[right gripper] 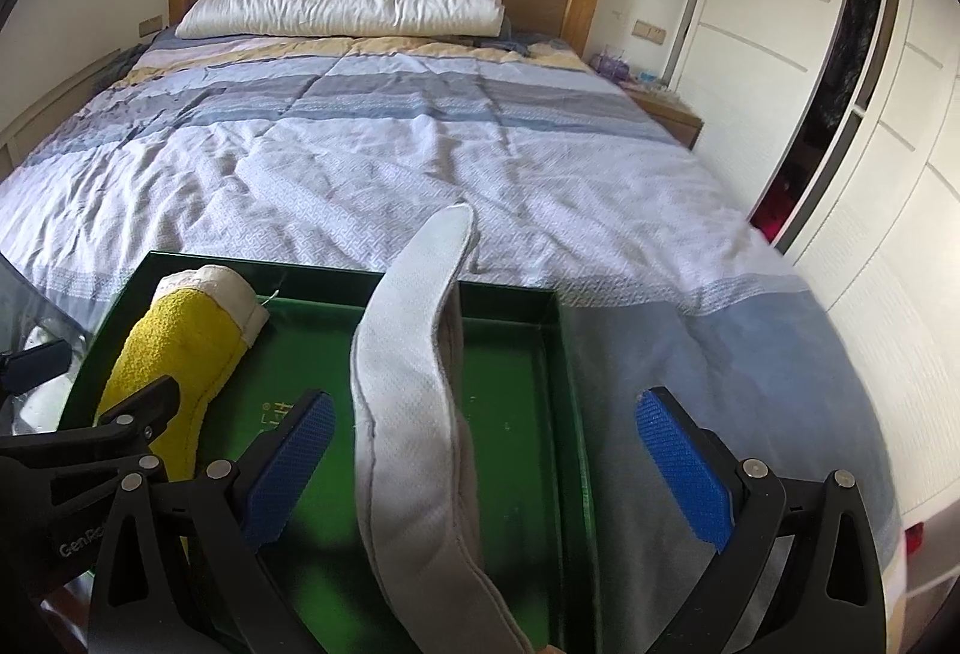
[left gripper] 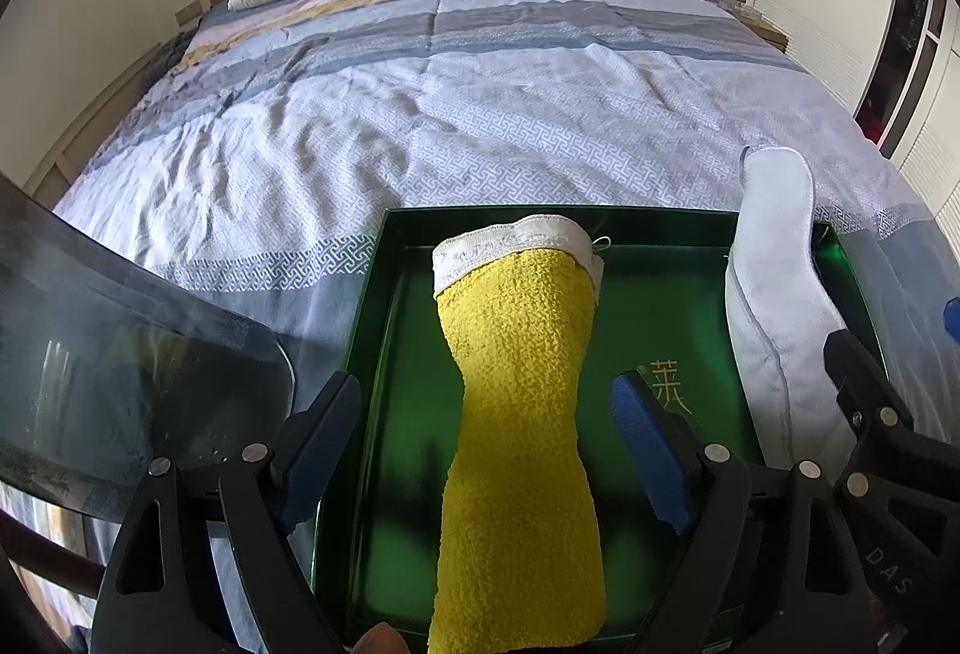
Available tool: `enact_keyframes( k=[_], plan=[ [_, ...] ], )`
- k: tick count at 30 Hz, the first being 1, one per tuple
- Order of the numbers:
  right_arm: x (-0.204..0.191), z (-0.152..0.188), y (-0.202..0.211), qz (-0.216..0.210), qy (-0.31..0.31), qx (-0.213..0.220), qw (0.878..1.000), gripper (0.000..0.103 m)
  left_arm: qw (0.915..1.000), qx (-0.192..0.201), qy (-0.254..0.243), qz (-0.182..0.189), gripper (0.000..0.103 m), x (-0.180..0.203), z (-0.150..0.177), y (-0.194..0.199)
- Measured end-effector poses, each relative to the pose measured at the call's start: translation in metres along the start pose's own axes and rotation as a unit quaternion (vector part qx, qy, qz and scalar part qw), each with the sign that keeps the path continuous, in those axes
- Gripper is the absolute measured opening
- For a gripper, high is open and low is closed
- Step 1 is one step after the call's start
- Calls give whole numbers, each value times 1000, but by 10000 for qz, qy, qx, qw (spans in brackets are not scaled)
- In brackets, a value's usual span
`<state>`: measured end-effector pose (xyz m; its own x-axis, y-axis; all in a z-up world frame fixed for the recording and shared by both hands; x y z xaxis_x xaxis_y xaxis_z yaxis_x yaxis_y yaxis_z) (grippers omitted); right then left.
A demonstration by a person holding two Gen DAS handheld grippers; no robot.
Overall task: Organize soft objects
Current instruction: 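Raise both tools away from the green tray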
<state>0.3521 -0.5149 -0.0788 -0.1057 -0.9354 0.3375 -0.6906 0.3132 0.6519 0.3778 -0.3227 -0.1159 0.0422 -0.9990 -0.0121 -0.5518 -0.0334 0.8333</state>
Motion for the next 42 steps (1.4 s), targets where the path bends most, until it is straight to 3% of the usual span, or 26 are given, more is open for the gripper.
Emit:
enact_keyframes(
  k=[20,42],
  plan=[
    [7,8,37,482,55,252,9985,103,9997,171,-144,129,82,6,17,33],
    [6,26,108,665,153,444,9967,103,9980,491,-188,346,82,-4,42,94]
  ],
)
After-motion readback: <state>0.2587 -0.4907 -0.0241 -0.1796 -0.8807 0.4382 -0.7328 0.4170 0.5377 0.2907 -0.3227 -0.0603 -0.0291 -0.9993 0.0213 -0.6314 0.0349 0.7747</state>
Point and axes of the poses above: each gripper's, at about its wrist camera, not at the fingertips, and y roughly against the way its jaws point, x to its right, z to its underside, the point moved 3 cm from there along -y, roughly the way its jaws point, and after that the axes turned 7 degrees about y, right-handed, at the moved point
